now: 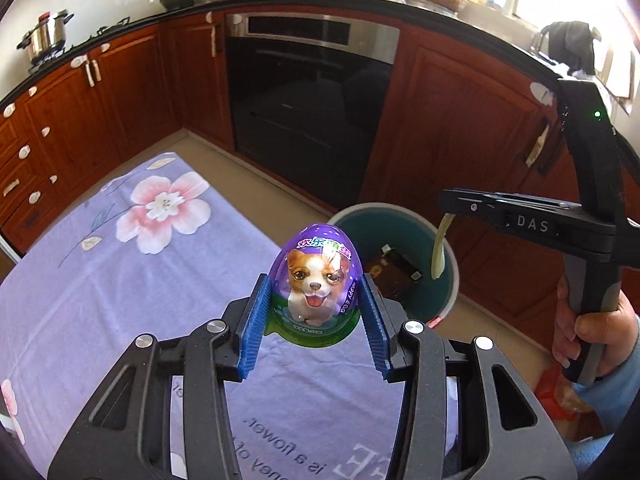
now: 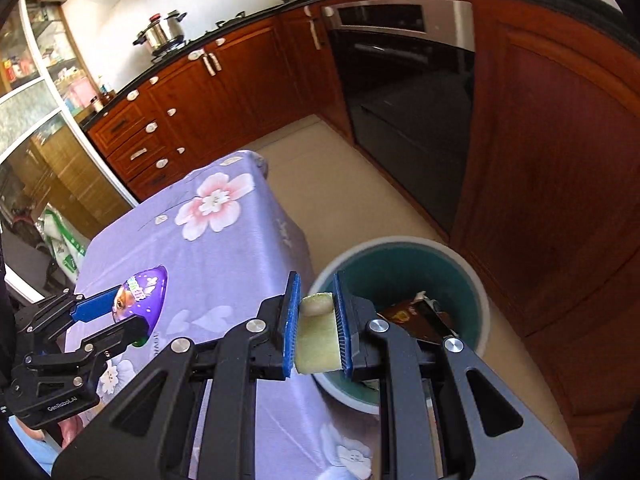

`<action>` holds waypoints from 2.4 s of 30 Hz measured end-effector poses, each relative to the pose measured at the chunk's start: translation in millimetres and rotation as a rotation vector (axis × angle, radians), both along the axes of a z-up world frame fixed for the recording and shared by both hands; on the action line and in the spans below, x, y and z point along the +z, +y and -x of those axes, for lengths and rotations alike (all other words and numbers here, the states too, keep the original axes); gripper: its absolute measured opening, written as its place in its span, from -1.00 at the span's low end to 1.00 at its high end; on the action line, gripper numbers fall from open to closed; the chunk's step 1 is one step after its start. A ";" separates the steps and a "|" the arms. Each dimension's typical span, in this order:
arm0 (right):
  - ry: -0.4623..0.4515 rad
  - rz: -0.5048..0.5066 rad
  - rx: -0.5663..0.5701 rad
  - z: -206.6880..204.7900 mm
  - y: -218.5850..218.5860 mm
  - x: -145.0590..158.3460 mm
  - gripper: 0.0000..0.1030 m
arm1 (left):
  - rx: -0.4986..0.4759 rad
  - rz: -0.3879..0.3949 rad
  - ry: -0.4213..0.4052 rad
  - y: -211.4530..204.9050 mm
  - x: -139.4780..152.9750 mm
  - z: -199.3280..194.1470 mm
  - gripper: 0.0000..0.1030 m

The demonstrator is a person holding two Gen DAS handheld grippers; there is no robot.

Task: Collect trash
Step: 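Open the left gripper to drop the egg package while the right gripper drops the rind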

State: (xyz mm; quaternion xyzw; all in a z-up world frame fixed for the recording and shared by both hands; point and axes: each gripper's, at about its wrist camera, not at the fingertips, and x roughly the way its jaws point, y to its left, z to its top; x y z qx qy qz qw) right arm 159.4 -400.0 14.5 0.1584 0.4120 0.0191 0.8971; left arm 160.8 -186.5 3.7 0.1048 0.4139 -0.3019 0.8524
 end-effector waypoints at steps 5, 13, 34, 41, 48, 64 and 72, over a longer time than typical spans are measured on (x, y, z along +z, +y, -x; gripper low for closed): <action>0.058 -0.035 -0.044 7.0 -36.2 -30.3 -0.69 | -0.047 -0.029 0.031 -40.9 -12.6 -0.6 -0.12; 0.121 -0.081 -0.055 9.3 -62.4 -65.4 -0.68 | -0.089 -0.081 0.075 -85.0 -34.4 -1.8 -0.12; 0.175 -0.100 -0.040 -5.7 -88.3 -89.5 -0.68 | -0.080 -0.160 0.162 -140.2 -81.0 -33.4 0.22; 0.184 -0.098 -0.032 -12.7 -86.6 -91.2 -0.68 | -0.060 -0.164 0.161 -133.6 -86.3 -41.1 0.35; 0.196 -0.101 -0.029 -14.3 -85.0 -93.3 -0.61 | -0.044 -0.167 0.170 -127.3 -87.1 -40.3 0.49; 0.174 -0.050 -0.013 -6.6 -66.5 -65.5 0.87 | 0.053 -0.140 0.109 -97.2 -61.3 -24.7 0.92; 0.121 0.059 0.026 22.0 -46.1 -29.5 0.87 | 0.157 -0.105 0.096 -55.4 -36.6 -3.0 0.92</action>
